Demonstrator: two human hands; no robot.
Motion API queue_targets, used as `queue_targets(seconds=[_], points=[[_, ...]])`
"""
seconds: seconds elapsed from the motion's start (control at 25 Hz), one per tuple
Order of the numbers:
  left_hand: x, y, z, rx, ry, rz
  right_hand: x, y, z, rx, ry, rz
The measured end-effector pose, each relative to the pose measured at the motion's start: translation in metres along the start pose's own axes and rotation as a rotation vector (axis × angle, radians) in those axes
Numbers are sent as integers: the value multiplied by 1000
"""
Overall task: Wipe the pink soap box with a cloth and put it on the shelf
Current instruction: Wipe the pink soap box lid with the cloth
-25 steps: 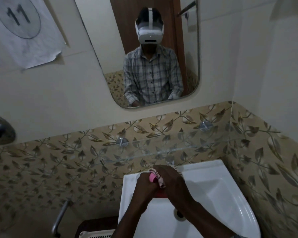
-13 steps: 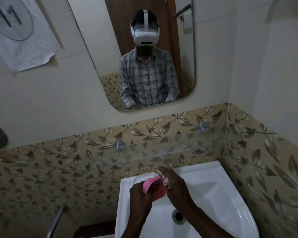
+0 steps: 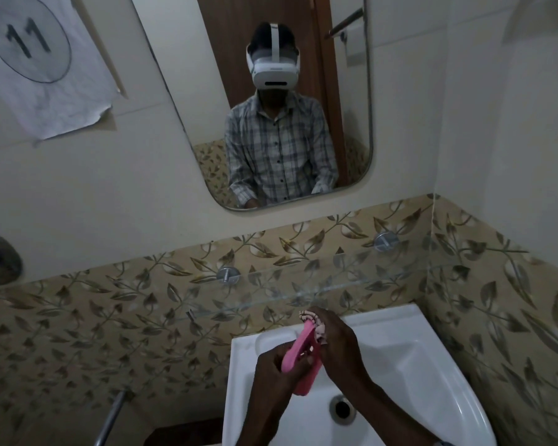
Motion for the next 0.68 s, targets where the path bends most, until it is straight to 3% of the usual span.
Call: queue_targets(seconds=[0.08, 0.2, 0.28, 0.36, 0.48, 0.6, 0.68], points=[[4, -12, 5, -113, -140, -67, -18, 1, -4, -14, 140, -214], [17, -15, 4, 43, -255, -1, -43, 8, 2, 72, 311, -430], [22, -8, 2, 156, -244, 57, -41, 5, 3, 62, 212, -300], [14, -9, -1, 162, -220, 35, -31, 5, 7, 20, 99, -119], [4, -10, -2, 126, -247, -26, -32, 19, 14, -49, 221, -301], [8, -7, -2, 149, -229, 28, -25, 14, 7, -42, 140, -163], [12, -9, -2, 162, -204, 41, -37, 15, 11, 14, 199, -211]])
Point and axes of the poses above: each hand's wrist, its own y-axis away from the middle knuckle, its own z-axis out of the palm, x = y × z, the point moved 7 cm from there along -y, towards the middle knuckle, and after that the axes turned 2 degrees about -z, right-handed, at the moved point
